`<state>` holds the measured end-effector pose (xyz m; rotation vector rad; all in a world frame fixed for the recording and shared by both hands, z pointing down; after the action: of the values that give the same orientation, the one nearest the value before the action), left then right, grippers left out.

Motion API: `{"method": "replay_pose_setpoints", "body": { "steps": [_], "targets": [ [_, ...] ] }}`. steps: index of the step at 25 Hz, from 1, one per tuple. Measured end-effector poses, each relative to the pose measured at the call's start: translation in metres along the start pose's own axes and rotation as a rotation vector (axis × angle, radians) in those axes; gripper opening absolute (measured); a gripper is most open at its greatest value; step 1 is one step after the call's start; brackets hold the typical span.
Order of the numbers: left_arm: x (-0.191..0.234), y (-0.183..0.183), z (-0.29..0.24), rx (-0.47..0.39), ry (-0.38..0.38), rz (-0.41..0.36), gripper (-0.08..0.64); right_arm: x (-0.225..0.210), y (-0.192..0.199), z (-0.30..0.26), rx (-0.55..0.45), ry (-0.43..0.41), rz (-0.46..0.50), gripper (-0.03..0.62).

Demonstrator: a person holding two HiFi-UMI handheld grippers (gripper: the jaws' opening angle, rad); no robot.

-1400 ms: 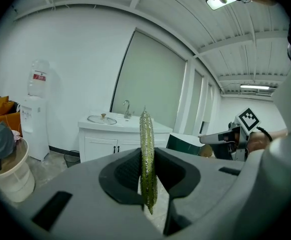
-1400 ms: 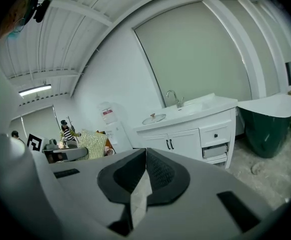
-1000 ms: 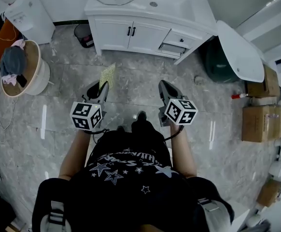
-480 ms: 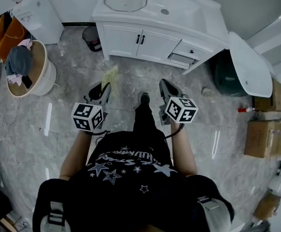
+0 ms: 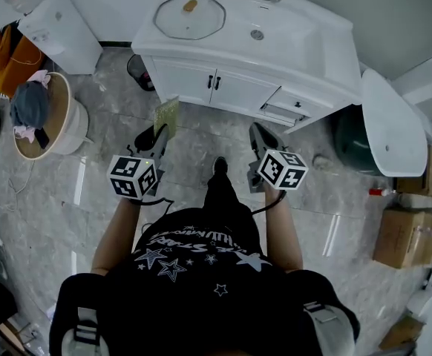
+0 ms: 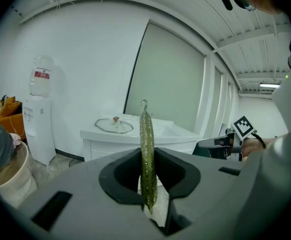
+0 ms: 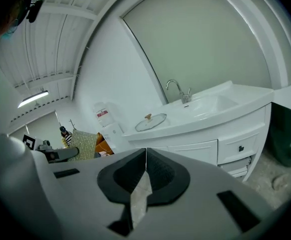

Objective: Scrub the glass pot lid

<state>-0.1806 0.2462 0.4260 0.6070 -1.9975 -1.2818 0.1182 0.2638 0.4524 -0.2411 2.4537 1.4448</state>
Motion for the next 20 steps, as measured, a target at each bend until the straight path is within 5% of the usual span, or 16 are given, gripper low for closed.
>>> {"method": "replay_pose_setpoints", "body": {
  "steps": [20],
  "targets": [
    [0.035, -0.070, -0.158, -0.023, -0.114, 0.042, 0.071, -0.089, -0.123, -0.149, 0.028, -0.140, 0.035, 0.009]
  ]
}}
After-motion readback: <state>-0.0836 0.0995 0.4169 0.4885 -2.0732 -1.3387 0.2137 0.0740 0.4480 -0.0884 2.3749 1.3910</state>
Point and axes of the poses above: the fingertips, and each gripper's own axes: z backward along the fingers, x to its left, y out of its underside, the point moved 6 cm from there along z, backward along the fingers, and after that the axes turned 12 degrees about y, right-handed, at the moved point
